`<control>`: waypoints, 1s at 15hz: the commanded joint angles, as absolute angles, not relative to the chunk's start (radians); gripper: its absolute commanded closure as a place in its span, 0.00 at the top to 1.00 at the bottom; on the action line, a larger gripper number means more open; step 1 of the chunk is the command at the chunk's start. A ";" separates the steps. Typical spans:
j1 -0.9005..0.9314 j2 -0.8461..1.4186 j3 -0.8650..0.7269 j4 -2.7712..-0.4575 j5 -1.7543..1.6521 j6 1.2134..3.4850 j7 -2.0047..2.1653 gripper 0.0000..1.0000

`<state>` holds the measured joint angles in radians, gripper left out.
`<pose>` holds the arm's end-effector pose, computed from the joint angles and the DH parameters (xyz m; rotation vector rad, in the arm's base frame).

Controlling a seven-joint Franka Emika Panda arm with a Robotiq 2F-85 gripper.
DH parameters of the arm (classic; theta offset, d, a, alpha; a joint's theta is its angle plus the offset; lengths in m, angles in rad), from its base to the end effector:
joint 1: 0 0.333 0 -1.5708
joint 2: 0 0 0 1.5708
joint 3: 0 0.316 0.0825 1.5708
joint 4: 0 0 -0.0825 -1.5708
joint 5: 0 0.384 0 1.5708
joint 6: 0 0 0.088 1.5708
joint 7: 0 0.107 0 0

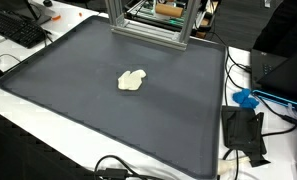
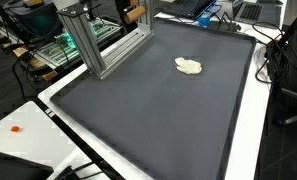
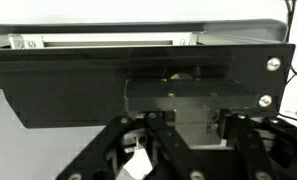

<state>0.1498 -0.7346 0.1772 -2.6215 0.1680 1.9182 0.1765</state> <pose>0.3117 0.1201 0.4736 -3.0952 -0.0799 -0.0260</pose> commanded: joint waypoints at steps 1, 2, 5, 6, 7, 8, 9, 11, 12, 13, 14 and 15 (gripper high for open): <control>0.158 -0.777 0.180 -2.655 0.184 1.920 0.184 0.23; 0.160 -0.776 0.178 -2.655 0.184 1.917 0.181 0.23; 0.163 -0.776 0.177 -2.656 0.187 1.909 0.182 0.23; 0.165 -0.773 0.175 -2.656 0.190 1.905 0.180 0.23; 0.165 -0.771 0.173 -2.654 0.192 1.903 0.180 0.73; 0.164 -0.771 0.173 -2.653 0.191 1.903 0.181 0.76; 0.163 -0.770 0.174 -2.649 0.190 1.904 0.182 0.81; 0.161 -0.766 0.170 -2.633 0.189 1.894 0.180 0.96; 0.161 -0.766 0.168 -2.626 0.189 1.889 0.178 1.00; 0.159 -0.764 0.167 -2.616 0.184 1.881 0.177 1.00; 0.155 -0.762 0.167 -2.606 0.178 1.877 0.177 1.00; 0.153 -0.756 0.164 -2.593 0.177 1.876 0.175 1.00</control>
<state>0.1575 -0.7446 0.1738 -2.6161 0.1697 1.9127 0.1765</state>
